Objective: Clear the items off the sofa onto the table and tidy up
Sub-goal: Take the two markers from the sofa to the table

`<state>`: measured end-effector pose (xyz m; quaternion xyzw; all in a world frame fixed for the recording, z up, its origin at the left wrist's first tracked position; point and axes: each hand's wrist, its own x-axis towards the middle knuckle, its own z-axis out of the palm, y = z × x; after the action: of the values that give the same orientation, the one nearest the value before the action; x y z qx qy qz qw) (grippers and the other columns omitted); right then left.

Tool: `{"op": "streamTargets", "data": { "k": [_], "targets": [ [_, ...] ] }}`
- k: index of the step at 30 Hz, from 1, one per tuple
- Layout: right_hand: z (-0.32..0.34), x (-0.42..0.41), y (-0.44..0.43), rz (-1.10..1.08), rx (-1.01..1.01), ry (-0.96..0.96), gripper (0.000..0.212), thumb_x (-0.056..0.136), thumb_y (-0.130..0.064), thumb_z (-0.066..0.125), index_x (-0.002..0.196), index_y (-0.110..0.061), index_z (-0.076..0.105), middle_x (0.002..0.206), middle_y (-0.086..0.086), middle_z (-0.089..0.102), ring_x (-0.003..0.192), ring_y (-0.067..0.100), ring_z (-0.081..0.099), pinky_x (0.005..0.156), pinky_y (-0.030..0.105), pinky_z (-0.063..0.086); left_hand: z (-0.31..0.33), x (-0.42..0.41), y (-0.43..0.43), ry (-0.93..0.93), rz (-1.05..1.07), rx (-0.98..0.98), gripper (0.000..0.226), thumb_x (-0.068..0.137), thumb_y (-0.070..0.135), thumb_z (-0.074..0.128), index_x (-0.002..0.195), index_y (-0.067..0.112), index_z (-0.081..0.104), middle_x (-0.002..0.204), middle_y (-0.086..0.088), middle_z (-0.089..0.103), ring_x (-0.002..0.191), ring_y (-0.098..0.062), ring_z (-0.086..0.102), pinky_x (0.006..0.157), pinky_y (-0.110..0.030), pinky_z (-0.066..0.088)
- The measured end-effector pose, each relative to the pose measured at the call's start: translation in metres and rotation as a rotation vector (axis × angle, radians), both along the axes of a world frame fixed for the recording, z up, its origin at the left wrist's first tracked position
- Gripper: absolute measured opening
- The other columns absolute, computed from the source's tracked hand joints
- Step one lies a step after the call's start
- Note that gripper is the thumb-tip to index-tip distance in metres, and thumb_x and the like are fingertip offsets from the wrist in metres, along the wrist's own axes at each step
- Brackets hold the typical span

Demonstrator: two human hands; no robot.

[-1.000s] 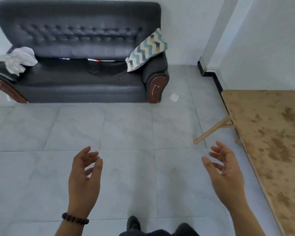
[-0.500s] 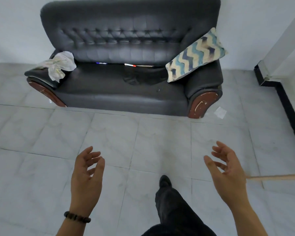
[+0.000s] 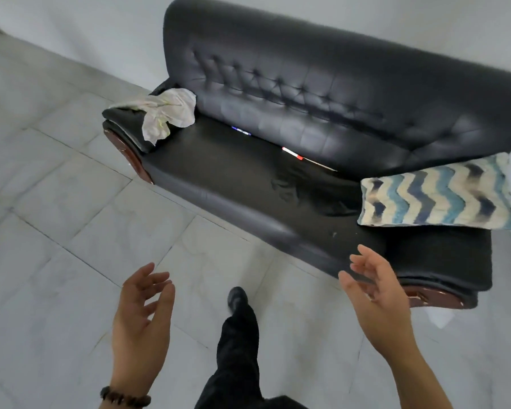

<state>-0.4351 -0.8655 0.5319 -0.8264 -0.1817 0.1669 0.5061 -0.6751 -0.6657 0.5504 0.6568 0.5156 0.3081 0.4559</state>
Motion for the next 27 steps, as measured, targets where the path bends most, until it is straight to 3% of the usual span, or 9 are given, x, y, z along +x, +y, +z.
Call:
{"op": "streamTargets", "data": {
  "k": [7,12,21,23,27],
  "targets": [
    [0.007,0.107,0.147,-0.074,0.014,-0.017,0.051,0.087,-0.017,0.07,0.133,-0.028,0.052,0.118,-0.015,0.062,0.111,0.002,0.058,0.088,0.023,0.049,0.005,0.126,0.173,0.022,-0.101,0.023,0.034,0.093,0.017,0.059,0.125,0.024,0.05,0.11,0.011,0.064,0.1,-0.002,0.059,0.077,-0.022,0.046],
    [0.016,0.186,0.23,-0.164,0.076,-0.032,0.051,0.088,-0.016,0.069,0.135,-0.026,0.051,0.118,-0.016,0.061,0.113,0.005,0.058,0.09,0.025,0.052,0.022,0.23,0.284,0.047,-0.244,0.09,0.034,0.093,0.015,0.059,0.125,0.021,0.049,0.108,0.011,0.063,0.1,-0.004,0.06,0.077,-0.017,0.044],
    [-0.047,0.317,0.358,-0.278,0.021,0.128,0.052,0.088,-0.019,0.07,0.134,-0.029,0.051,0.12,-0.015,0.061,0.113,0.002,0.057,0.093,0.028,0.052,-0.022,0.402,0.424,0.141,-0.329,0.032,0.034,0.091,0.011,0.061,0.121,0.024,0.049,0.111,0.004,0.063,0.102,-0.01,0.06,0.084,-0.032,0.048],
    [-0.054,0.343,0.386,-0.298,0.0,0.162,0.052,0.087,-0.019,0.071,0.134,-0.028,0.051,0.121,-0.015,0.061,0.112,0.001,0.057,0.094,0.029,0.051,-0.027,0.433,0.454,0.17,-0.365,0.023,0.035,0.091,0.011,0.061,0.121,0.024,0.05,0.111,0.006,0.064,0.101,-0.01,0.06,0.082,-0.028,0.047],
    [-0.069,0.39,0.433,-0.297,-0.052,0.206,0.052,0.088,-0.021,0.07,0.135,-0.028,0.05,0.121,-0.018,0.06,0.113,-0.001,0.056,0.093,0.025,0.05,-0.049,0.488,0.507,0.208,-0.417,-0.014,0.036,0.091,0.009,0.061,0.122,0.022,0.051,0.11,0.007,0.064,0.097,-0.002,0.061,0.077,-0.007,0.047]
  ]
}}
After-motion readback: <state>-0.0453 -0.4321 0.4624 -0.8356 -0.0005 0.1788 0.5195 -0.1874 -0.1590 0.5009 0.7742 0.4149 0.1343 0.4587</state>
